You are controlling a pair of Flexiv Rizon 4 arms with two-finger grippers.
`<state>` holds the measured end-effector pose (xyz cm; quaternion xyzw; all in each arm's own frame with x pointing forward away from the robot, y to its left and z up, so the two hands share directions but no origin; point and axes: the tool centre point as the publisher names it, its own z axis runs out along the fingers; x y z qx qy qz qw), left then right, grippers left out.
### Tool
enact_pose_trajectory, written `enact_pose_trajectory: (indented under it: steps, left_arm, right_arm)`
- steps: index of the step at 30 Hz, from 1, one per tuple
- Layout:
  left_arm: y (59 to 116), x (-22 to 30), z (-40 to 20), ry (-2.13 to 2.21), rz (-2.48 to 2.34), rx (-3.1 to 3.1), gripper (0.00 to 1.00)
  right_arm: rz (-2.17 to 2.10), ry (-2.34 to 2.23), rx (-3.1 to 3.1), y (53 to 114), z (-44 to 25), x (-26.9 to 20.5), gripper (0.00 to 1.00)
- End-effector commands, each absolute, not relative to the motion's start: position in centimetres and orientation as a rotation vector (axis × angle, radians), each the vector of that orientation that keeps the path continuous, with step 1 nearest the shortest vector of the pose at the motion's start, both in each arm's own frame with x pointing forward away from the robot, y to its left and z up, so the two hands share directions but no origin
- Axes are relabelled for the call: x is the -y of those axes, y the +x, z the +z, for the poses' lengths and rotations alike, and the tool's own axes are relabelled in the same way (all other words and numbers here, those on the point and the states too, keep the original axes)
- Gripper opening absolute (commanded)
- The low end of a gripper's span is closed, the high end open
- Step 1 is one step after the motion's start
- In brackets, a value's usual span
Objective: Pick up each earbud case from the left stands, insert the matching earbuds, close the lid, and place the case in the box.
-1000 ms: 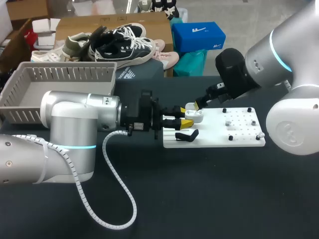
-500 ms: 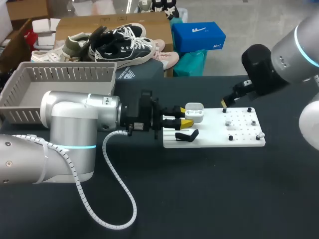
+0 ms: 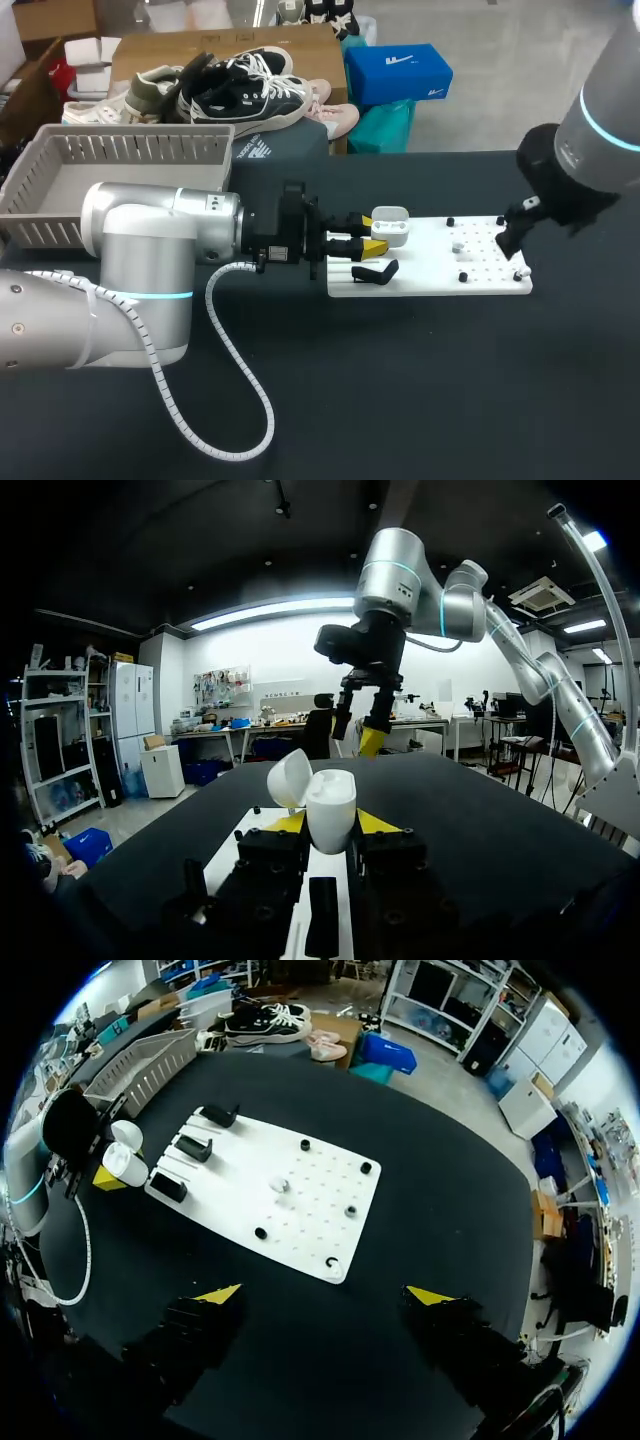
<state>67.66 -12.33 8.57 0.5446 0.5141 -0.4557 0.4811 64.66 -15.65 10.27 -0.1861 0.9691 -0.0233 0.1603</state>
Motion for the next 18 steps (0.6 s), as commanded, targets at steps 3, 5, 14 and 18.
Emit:
enact_pose_trajectory:
  steps: [3, 5, 14, 18]
  left_arm:
    - [67.6, 12.3, 8.5, 1.325, -1.109, -1.253, 0.0]
    - [67.6, 12.3, 8.5, 1.325, -1.109, -1.253, 0.0]
    - [67.6, 12.3, 8.5, 1.325, -1.109, -1.253, 0.0]
    - [67.6, 12.3, 8.5, 1.325, -1.109, -1.253, 0.0]
  right_arm:
    - [-0.296, -0.496, -2.755, 64.6, 8.4, 15.2, 0.97]
    - [-0.289, -0.509, -2.766, 64.6, 7.9, 15.2, 0.94]
    - [-0.199, -0.534, -2.791, 65.3, 5.8, 15.4, 0.78]
    - [-0.191, -0.54, -2.797, 65.4, 5.3, 15.7, 0.64]
